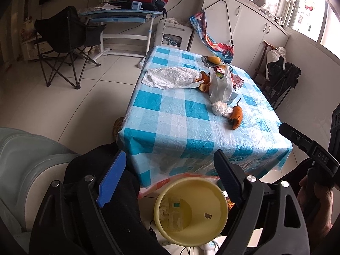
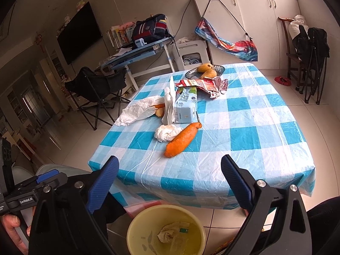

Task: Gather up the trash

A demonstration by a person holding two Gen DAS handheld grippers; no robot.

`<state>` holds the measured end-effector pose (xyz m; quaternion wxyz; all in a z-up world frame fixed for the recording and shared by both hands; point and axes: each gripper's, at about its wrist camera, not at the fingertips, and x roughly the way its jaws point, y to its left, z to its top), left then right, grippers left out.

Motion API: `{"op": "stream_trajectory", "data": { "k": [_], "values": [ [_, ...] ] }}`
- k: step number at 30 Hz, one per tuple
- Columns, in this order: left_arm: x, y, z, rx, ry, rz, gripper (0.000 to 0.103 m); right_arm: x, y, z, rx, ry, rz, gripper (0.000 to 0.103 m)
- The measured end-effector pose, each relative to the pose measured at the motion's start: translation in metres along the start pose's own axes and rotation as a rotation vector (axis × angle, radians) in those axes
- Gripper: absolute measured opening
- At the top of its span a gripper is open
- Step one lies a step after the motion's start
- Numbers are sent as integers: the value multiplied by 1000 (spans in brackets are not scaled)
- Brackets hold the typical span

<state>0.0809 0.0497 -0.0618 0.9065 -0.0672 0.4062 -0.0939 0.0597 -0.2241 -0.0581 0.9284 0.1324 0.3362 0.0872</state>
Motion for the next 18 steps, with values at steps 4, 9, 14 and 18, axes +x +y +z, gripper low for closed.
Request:
{"op": "stream_trajectory", "data": {
  "k": [4,9,14,18],
  "values": [
    [6,0,2,0,11,8,81,18,-2,4,40,52,6,93],
    [15,2,18,6,2,27,81,50,-7,13,108,91,17,93],
    [38,0,42,53,11,34,82,80,-17,18,167,121,17,85],
    [68,-7,64,115,30,32,83,97,-21,20,182,146,27,78]
  ]
}}
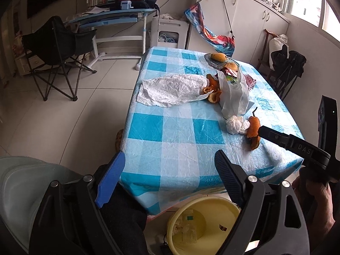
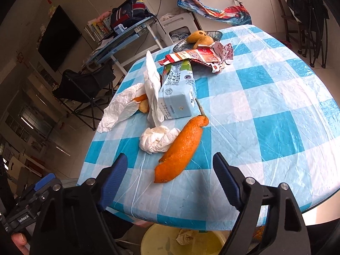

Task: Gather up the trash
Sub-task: 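Grasp the orange peel with the right gripper while the left gripper grasps the white plastic sheet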

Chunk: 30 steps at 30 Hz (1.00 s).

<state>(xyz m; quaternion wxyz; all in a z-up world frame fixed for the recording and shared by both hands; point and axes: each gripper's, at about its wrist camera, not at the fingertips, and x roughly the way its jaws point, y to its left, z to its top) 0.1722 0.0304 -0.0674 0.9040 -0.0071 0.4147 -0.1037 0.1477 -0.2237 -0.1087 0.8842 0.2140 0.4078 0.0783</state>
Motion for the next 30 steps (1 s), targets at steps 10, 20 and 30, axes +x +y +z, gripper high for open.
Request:
{"op": "stream_trajectory", "data": {
  "k": [10,20,30],
  "values": [
    [101,-26,69,272,65,17,83,9,-16,3,64,26,47,54],
    [182,-21,114,333,125,-37,81,8,-30,2,102,25,90,34],
    [148,-20,109,242,79,-175,3,4,-43,-2,178,26,154,20]
  ]
}}
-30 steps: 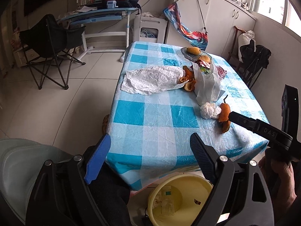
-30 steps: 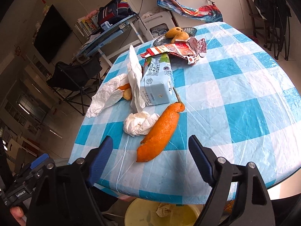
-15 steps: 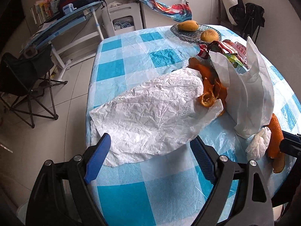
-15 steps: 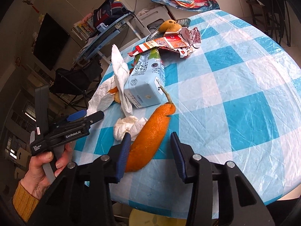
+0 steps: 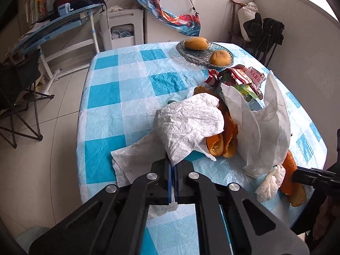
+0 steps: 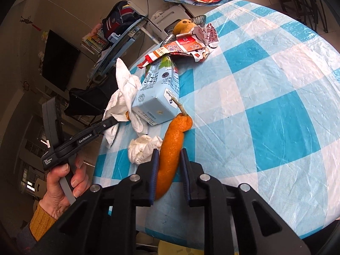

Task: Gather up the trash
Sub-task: 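Grasp the orange peel with the right gripper while the left gripper grasps the white plastic sheet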

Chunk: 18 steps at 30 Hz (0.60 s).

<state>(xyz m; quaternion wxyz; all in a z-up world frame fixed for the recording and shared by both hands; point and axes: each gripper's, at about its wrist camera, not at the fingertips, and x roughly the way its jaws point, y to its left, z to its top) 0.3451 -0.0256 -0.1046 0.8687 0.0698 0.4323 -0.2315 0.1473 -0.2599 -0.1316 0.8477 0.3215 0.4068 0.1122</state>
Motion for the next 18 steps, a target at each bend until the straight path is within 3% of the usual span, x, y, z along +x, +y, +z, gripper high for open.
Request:
{"op": "stream_trajectory", "data": {
  "k": [5,13,18],
  "values": [
    [-49,15,-16,-185,-93,-81,2,-11,10,-4,-52,-26,-11,18],
    [-95,23,-55,-403,-165,-190,3,-24,15,-2,-100,-74,-57,18],
    [-109,21,-77,-444,-175,-214,3,-32,14,-2,-82,-88,-16,18]
  ]
}}
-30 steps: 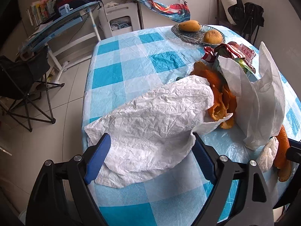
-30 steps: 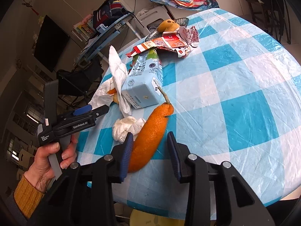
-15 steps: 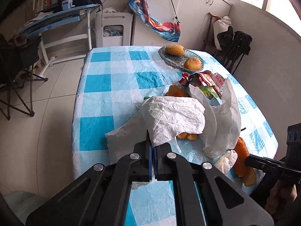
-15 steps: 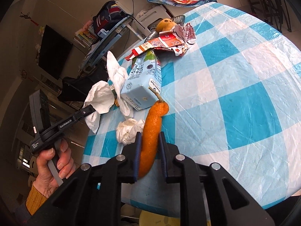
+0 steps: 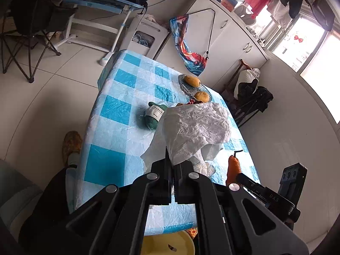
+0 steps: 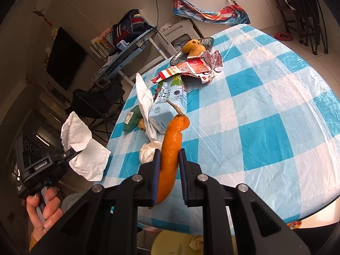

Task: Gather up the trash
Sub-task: 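Grasp the orange peel with the right gripper while the left gripper grasps the white plastic sheet, then drop the orange peel and white plastic sheet into the yellow bucket with both grippers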

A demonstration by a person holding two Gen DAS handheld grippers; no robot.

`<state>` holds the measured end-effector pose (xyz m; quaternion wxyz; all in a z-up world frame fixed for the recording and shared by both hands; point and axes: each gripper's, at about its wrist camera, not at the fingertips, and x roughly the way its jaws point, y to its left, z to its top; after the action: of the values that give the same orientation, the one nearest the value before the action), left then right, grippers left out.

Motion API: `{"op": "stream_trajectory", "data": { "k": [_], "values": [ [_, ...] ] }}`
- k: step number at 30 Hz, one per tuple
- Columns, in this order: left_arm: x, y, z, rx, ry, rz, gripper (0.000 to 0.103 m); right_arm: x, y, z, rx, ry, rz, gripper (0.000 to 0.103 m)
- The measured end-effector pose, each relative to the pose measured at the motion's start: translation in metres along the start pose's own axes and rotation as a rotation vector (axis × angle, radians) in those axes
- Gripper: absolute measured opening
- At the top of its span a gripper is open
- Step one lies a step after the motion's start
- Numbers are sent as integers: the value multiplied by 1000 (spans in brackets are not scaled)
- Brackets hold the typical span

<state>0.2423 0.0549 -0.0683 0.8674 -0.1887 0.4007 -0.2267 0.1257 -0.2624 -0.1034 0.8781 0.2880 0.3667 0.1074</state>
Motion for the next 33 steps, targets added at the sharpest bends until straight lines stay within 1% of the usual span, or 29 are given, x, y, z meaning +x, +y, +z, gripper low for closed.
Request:
{"op": "stream_trajectory", "data": {
  "k": [7,13,16,22,28,31,33],
  "values": [
    [-18,-14,-25,6,6,-17,3,-14,12,2,-10,-24,61,18],
    [-32,-33,-47,59,8,14,3,-28,28,-4,-58,-34,104,18],
    [-41,-44,-60,100,6,30,3,-34,33,-14,-77,-18,116,18],
    [-58,-55,-88,142,12,30,3,-41,39,-49,-109,79,99,18],
    [-74,-55,-104,138,9,26,3,-47,50,-77,-141,156,87,18],
    [-84,-56,-107,138,-5,24,3,-44,56,-92,-159,220,79,18],
    [-90,-56,-111,137,-11,23,3,-39,57,-102,-166,275,71,23]
  ]
}}
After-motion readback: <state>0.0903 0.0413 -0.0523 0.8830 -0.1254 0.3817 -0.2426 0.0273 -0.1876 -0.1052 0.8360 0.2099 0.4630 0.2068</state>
